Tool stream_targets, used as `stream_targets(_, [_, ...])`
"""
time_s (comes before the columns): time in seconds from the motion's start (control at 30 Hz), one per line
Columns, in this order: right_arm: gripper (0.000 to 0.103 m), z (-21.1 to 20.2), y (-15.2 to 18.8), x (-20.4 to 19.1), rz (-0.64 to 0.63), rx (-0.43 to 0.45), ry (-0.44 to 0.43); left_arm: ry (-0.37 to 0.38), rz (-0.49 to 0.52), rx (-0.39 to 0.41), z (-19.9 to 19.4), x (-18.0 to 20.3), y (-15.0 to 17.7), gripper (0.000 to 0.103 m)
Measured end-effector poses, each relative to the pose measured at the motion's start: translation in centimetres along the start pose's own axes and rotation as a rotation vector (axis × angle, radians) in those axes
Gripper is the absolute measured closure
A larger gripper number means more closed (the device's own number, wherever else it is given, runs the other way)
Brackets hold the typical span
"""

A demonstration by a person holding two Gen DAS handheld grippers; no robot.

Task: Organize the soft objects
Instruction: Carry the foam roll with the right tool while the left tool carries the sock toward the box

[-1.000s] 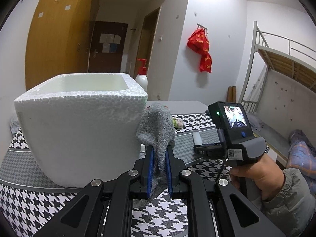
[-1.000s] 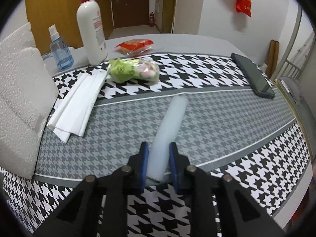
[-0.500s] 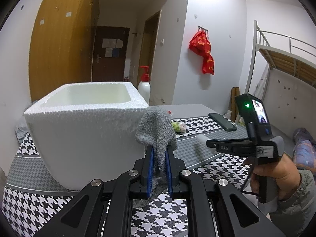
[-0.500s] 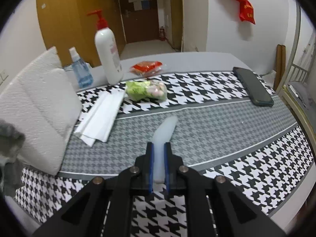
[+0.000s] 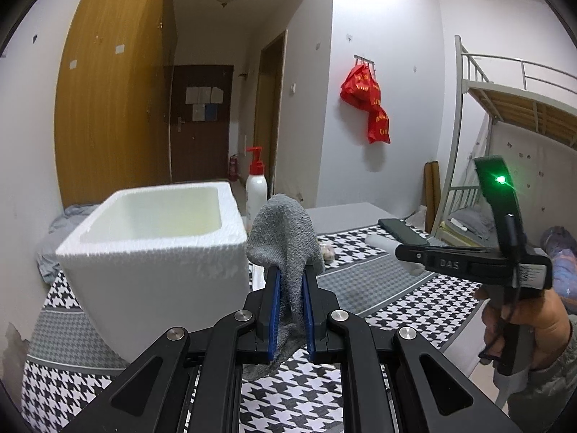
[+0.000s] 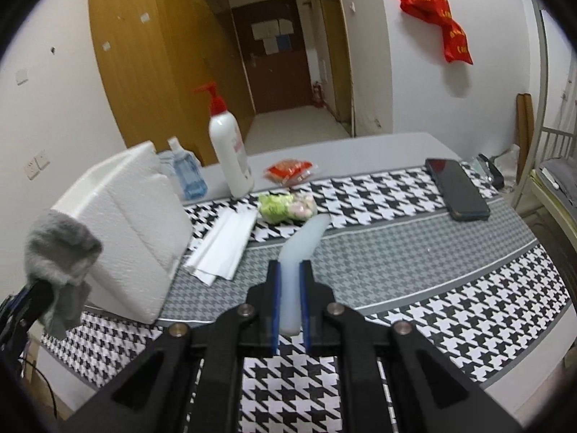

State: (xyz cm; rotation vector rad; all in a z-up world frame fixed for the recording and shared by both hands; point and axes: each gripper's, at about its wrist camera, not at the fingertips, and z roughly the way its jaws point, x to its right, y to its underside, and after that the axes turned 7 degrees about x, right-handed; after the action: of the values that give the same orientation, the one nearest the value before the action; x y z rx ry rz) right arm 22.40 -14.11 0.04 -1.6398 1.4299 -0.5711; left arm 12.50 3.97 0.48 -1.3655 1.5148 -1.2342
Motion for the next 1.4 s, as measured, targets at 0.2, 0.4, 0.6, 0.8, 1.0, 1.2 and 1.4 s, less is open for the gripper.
stream_targets(0.2, [0.091, -2.4, -0.5, -0.1, -0.02, 0.069, -0.042, -0.017, 0.025, 0.024, -0.1, 0.9, -1.4, 0.091])
stream_targets(0.4, [0.091, -4.1, -1.0, 0.2, -0.021, 0.115, -0.094, -0.037, 0.041, 0.051, -0.6, 1.5, -2.7, 0.091])
stream_targets(0.6, [0.091, -5.2, -1.4, 0.4, -0.021, 0.154, -0.137, -0.056, 0.05, 0.066, -1.2, 1.5, -3.1, 0.091])
stream_targets(0.8, [0.091, -5.7, -1.8, 0.3, -0.026, 0.177, -0.176, -0.078, 0.055, 0.078, -2.0, 1.6, -3.4, 0.091])
stream_targets(1.0, [0.091, -5.9, -2.3, -0.5, -0.043, 0.196, -0.222, -0.116, 0.052, 0.09, -2.5, 1.2, -4.0, 0.091])
stream_targets(1.2, [0.091, -5.8, -2.9, -1.9, -0.067, 0.209, -0.276, -0.157, 0.054, 0.102, -3.2, 0.7, -4.2, 0.091])
stream_targets(1.4, [0.091, -5.6, -3.5, -3.6, -0.094, 0.212, -0.324, -0.209, 0.042, 0.111, -4.1, -0.5, -4.4, 0.091])
